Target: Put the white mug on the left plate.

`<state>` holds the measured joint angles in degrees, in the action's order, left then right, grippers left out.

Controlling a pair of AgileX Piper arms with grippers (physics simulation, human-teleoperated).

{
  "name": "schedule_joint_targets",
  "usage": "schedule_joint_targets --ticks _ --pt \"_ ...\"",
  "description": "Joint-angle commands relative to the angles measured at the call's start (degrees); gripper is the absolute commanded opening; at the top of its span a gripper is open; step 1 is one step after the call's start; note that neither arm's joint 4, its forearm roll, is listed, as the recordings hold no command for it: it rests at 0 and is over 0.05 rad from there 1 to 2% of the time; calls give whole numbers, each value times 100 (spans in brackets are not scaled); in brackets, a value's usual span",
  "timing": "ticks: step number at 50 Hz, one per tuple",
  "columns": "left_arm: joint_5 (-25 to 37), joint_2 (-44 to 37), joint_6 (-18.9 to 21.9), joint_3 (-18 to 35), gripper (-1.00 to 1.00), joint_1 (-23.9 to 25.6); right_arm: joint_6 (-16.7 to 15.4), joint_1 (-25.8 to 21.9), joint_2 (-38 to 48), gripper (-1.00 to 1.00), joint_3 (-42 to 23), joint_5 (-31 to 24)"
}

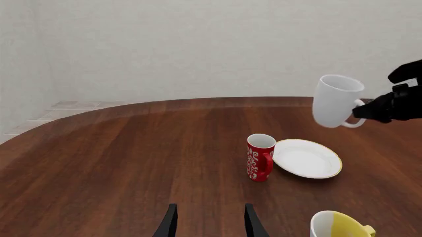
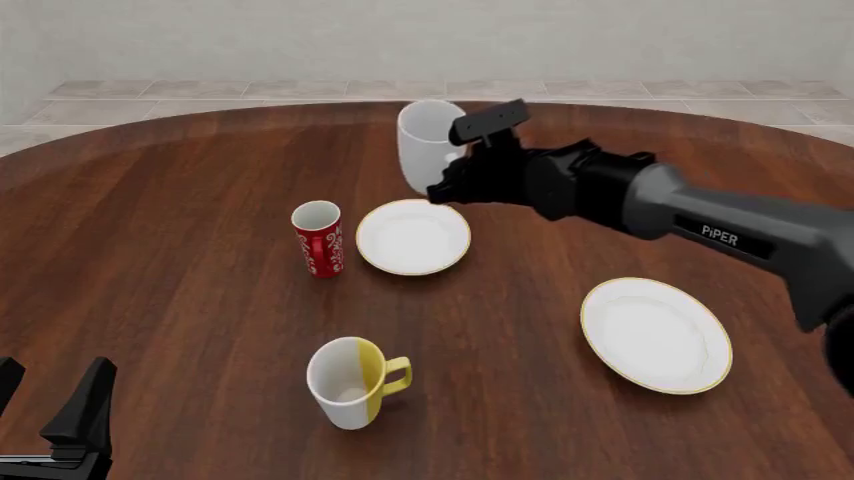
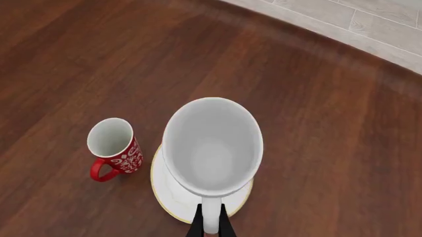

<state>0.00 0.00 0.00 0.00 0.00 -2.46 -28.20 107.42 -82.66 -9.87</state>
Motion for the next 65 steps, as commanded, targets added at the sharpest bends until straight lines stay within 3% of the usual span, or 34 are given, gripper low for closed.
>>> schedule_joint_targets --ticks 1,65 --pt "0 0 0 0 100 0 71 -38 165 -100 -115 33" --pt "0 0 0 0 100 0 163 -172 632 -100 47 219"
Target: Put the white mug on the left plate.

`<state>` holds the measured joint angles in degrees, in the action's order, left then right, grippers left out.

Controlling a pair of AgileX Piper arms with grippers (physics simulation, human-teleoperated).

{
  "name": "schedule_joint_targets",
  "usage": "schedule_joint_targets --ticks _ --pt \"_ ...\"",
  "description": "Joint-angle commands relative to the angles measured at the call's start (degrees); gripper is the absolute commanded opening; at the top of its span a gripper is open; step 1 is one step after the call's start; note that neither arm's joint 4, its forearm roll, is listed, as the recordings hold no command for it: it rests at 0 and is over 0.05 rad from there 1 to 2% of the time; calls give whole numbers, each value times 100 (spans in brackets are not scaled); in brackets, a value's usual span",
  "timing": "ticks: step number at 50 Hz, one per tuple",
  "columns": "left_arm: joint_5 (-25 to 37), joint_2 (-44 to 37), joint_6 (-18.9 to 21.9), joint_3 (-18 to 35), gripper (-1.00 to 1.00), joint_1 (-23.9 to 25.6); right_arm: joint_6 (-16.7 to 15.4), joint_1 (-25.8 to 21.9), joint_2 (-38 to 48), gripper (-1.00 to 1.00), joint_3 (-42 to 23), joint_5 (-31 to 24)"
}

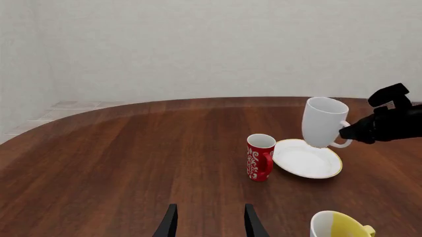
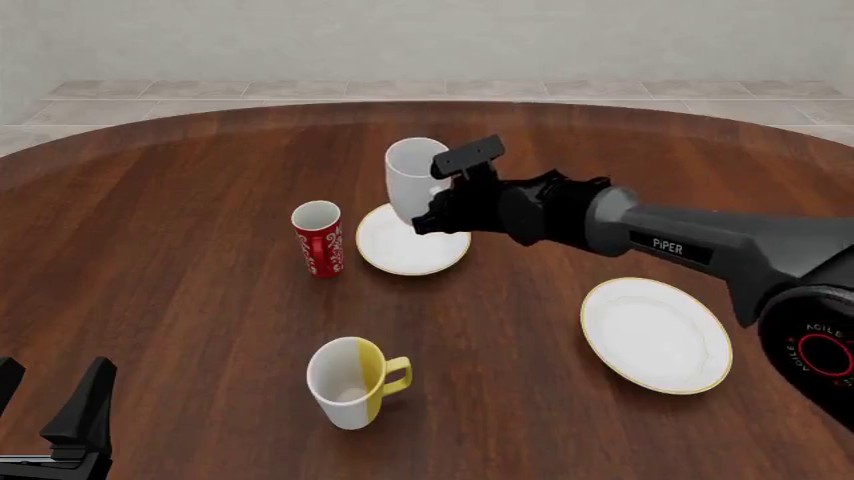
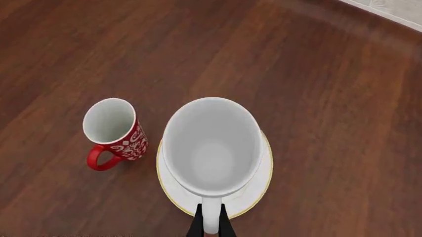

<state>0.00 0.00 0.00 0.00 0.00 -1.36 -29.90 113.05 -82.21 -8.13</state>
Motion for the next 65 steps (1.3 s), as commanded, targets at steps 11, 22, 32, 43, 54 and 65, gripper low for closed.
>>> schedule_joint_targets --ticks 11,22,32,43,54,65 --pt "0 0 0 0 100 0 80 -32 185 -100 11 90" --pt "0 0 0 0 100 0 67 -28 218 -100 22 107" --pt "0 0 0 0 100 0 60 -18 293 -100 14 115" --pt "0 0 0 0 100 0 63 -10 310 -100 16 125" --pt "0 0 0 0 100 0 32 8 370 -100 -2 113" --pt "0 0 0 0 100 0 44 -6 460 -100 -40 115"
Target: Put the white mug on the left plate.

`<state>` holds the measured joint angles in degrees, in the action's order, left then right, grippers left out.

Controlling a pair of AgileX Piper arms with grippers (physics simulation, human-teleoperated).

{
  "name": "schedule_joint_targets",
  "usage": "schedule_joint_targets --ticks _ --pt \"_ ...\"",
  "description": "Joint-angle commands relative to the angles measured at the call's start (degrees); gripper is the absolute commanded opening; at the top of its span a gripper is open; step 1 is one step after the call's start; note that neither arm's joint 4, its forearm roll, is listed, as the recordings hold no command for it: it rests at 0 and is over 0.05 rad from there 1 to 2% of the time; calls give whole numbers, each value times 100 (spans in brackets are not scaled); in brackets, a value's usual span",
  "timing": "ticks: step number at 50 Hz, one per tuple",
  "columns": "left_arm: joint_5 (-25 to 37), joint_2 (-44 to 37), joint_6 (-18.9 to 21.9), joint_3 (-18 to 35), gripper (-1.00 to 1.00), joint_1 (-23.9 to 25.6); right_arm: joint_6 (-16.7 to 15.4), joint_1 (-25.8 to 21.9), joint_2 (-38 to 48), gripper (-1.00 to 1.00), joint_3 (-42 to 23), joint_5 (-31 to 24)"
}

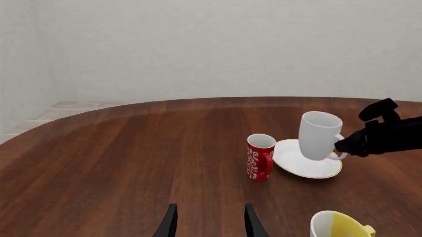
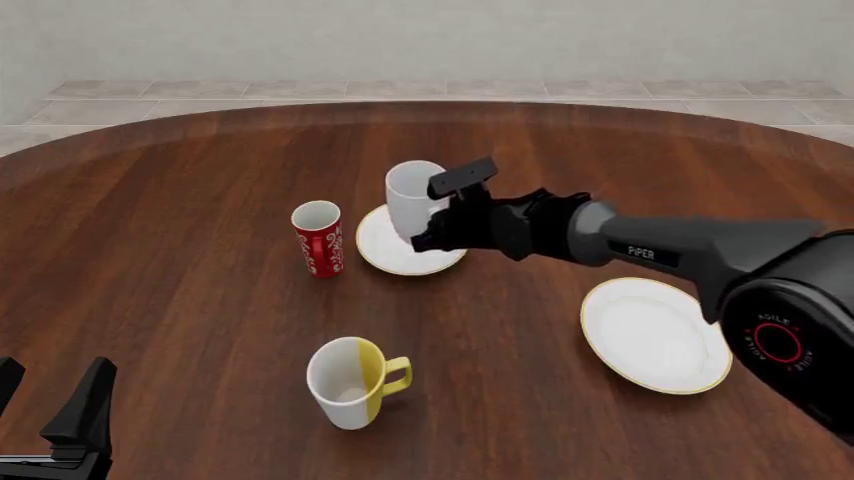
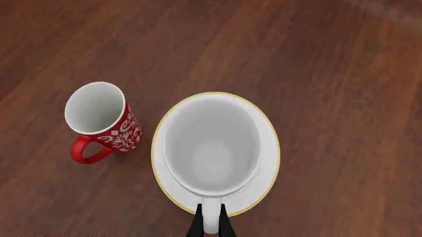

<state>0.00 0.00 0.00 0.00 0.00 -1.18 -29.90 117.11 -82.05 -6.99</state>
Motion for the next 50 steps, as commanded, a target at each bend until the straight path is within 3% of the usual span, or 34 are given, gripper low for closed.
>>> schedule_joint_targets --ticks 1,50 --pt "0 0 0 0 100 0 13 -1 57 -100 -59 2" --pt "0 0 0 0 100 0 92 14 381 -100 -138 90"
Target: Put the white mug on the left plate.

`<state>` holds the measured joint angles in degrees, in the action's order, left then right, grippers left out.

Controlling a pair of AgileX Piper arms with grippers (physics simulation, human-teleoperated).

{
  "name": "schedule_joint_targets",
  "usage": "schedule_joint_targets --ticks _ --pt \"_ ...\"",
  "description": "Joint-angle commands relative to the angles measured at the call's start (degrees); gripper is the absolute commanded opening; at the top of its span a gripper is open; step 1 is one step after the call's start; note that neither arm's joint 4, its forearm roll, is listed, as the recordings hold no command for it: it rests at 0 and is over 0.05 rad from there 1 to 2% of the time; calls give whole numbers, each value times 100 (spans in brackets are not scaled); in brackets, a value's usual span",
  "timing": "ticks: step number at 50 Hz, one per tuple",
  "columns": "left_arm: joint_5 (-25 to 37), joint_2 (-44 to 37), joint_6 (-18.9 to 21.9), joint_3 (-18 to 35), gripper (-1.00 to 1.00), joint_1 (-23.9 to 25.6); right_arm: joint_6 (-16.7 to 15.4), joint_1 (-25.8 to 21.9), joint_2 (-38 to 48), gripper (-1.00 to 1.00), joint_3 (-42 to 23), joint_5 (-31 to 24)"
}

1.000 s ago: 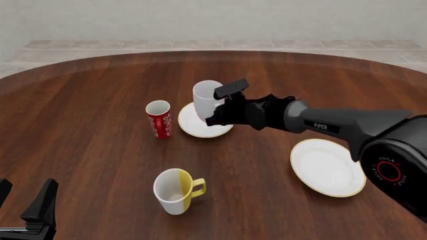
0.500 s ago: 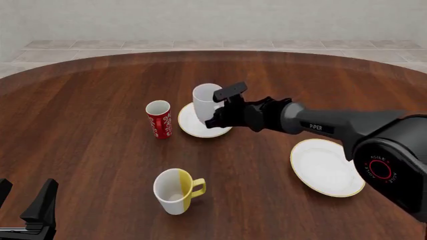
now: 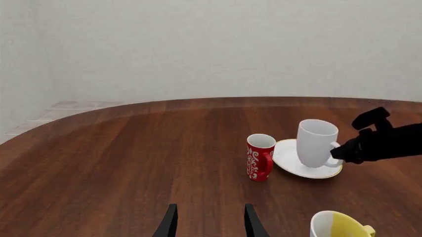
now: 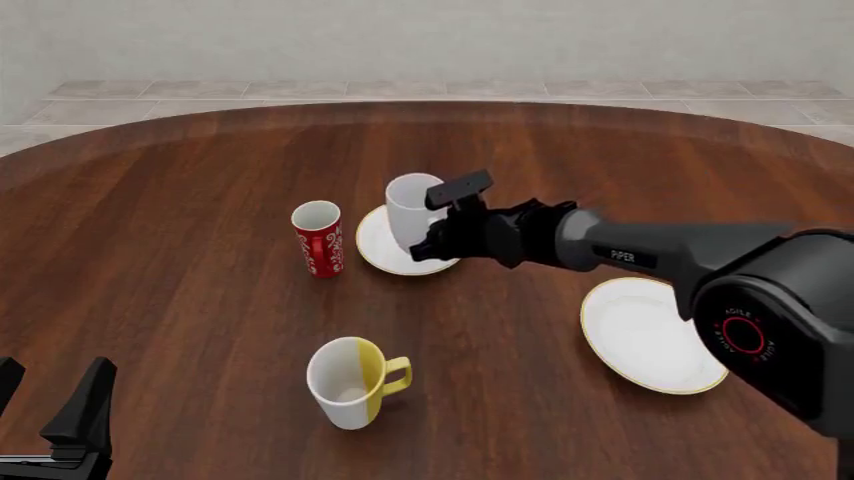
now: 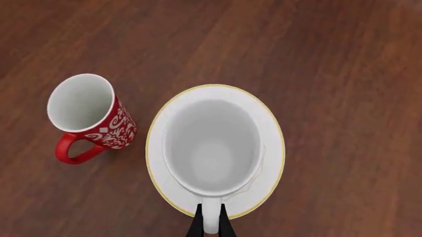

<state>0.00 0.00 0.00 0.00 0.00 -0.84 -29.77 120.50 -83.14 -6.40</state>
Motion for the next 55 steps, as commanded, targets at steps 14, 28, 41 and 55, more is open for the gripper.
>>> schedule_joint_targets --ticks 14,28,41,55 --pt "0 0 0 0 100 0 92 -7 102 -100 -20 71" --pt "0 0 0 0 100 0 88 14 154 -100 -46 71" --pt "0 0 0 0 100 0 88 12 175 -100 -23 94" --pt "0 0 0 0 100 0 102 18 246 -100 -64 99"
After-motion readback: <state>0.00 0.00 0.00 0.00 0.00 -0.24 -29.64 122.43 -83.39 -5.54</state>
